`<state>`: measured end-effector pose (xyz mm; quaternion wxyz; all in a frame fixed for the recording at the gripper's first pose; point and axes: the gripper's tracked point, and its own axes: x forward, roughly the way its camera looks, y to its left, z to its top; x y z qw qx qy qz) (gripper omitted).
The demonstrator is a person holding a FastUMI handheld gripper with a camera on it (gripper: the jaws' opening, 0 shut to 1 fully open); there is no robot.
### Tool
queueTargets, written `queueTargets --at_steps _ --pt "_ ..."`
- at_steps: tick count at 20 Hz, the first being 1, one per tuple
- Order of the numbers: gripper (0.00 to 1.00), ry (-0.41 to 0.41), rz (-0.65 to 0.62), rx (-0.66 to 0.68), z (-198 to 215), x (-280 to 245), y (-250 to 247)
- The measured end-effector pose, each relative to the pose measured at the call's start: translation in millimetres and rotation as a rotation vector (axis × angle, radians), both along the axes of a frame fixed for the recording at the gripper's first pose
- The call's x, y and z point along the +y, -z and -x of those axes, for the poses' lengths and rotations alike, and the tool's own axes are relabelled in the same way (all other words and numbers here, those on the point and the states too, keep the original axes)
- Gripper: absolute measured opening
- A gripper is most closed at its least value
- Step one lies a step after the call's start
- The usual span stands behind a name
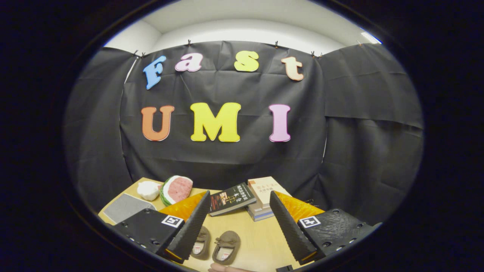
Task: Open the storage box then place both shoes into the box .Put the left shoe in first, then the right shoe, with the right side of both shoes facing outward in a uniform manner.
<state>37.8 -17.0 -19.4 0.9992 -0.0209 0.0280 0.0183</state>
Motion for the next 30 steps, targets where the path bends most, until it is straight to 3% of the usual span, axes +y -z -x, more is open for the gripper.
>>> queueTargets --at_steps 6,13,20,23,27,30 --pt "0.95 -0.064 0.000 0.042 -18.9 25.3 20.5" --pt "0.95 -0.231 -0.006 0.148 -51.4 106.5 59.2" --pt "0.95 -0.473 -0.046 0.421 -68.5 224.9 151.1" --pt "0.95 -0.578 -0.136 0.565 -58.0 266.8 190.5" --pt "0.95 -0.639 -0.193 0.733 -52.5 301.0 235.4" --pt "0.95 -0.670 -0.210 0.787 -61.1 314.0 254.8"
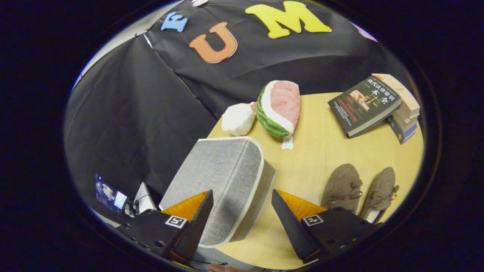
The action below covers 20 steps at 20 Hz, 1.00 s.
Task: Open the storage box then place both shoes into the box .Put the left shoe in first, then the right shoe, with the right side of both shoes facing outward in a uniform manner.
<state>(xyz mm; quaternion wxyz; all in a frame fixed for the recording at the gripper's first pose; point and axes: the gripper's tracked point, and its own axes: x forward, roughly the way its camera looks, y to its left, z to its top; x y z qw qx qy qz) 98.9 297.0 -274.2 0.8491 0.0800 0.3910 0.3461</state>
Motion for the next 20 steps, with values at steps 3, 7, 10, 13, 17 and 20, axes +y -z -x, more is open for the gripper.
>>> queueTargets --at_steps 3,7,10,13,17,20 --pt "0.95 -0.030 -0.037 0.090 0.6 12.2 19.2" --pt "0.96 -0.041 -0.128 0.215 -1.2 24.3 30.7" --pt "0.98 -0.019 -0.219 0.349 0.6 27.8 36.3" --pt "0.80 0.016 -0.264 0.424 4.6 28.4 34.0" --pt "0.67 0.022 -0.201 0.390 4.9 18.2 27.2" --pt "0.44 0.055 -0.204 0.404 3.8 2.8 18.2"
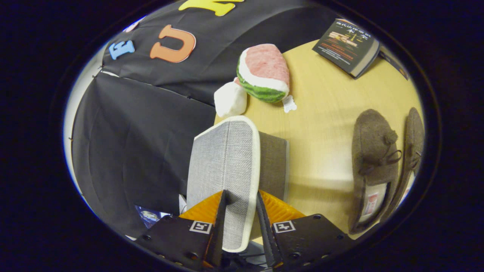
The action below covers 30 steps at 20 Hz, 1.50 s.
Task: Open the storage box then place both shoes into the box .Put the left shoe in first, then the right shoe, with the right side of both shoes facing outward in a uniform manner.
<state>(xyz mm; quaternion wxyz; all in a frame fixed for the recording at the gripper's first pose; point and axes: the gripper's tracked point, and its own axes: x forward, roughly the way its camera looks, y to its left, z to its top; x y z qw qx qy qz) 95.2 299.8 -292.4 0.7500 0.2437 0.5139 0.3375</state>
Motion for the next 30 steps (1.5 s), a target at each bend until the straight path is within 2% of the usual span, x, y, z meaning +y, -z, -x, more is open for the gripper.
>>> queueTargets --at_steps 1,3,4,5,8,12,14,17,18,22,25,26,30 --pt "0.35 0.021 -0.005 0.003 -1.6 -5.5 -2.6" --pt "0.17 0.061 0.154 -0.003 -9.2 -32.9 19.5" --pt "0.02 0.037 0.198 0.015 -10.0 -39.6 29.7" --pt "0.01 0.019 0.160 0.051 5.8 -40.6 21.2" --pt "0.00 0.106 0.031 0.086 -2.6 -25.7 -1.2" --pt "0.01 0.080 0.042 0.065 -4.7 -24.2 -7.1" --pt "0.36 0.040 0.003 0.044 -2.9 -10.6 -16.2" --pt "0.90 -0.044 0.015 0.053 6.2 1.5 -7.4" --pt "0.93 -0.053 0.018 0.056 5.3 5.4 -4.0" --pt "0.94 -0.091 -0.015 0.093 -1.0 15.7 12.1" --pt "0.94 -0.101 -0.108 0.187 0.4 20.9 18.5" --pt "0.92 -0.099 -0.138 0.211 1.3 22.7 18.3" --pt "0.65 -0.138 -0.166 0.198 5.3 25.5 16.7"
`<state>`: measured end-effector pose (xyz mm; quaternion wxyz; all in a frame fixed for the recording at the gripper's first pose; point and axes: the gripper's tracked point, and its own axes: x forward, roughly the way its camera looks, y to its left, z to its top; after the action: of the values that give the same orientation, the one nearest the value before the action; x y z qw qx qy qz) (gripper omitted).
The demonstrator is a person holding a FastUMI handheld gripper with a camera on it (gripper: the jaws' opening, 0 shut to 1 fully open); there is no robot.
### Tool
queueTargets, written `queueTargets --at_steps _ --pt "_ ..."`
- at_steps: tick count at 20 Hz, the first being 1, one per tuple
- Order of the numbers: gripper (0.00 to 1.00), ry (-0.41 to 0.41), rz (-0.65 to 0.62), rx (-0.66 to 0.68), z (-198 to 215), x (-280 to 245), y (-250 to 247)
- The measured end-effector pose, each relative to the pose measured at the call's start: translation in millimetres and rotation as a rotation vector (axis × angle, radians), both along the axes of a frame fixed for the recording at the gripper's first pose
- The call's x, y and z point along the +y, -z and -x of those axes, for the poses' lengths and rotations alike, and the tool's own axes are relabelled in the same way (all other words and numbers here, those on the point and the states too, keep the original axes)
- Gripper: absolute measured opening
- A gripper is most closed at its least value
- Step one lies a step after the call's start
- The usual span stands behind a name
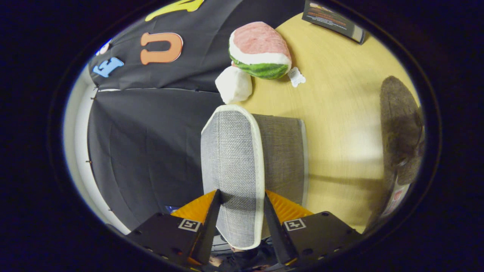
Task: Open the storage box then place both shoes into the box .Put the left shoe in first, then the right shoe, with the right side of both shoes facing outward in a uniform manner.
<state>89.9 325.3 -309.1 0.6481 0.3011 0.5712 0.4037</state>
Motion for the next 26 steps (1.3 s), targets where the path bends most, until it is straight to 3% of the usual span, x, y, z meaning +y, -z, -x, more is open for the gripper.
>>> queueTargets --at_steps 3,6,7,9,11,17,26 --pt "0.59 -0.012 0.038 -0.024 0.3 -7.6 -4.3" --pt "0.38 -0.042 0.085 -0.055 8.2 -10.1 -10.6" --pt "0.36 -0.066 0.087 -0.074 11.3 -10.3 -15.0" --pt "0.02 -0.031 0.121 -0.111 10.9 -10.0 -29.6" --pt "0.02 -0.060 0.133 -0.170 20.1 -1.2 -44.0" --pt "0.03 -0.088 -0.013 -0.187 45.4 41.3 -126.6" --pt "0.02 -0.141 -0.101 -0.224 80.6 165.6 -178.6"
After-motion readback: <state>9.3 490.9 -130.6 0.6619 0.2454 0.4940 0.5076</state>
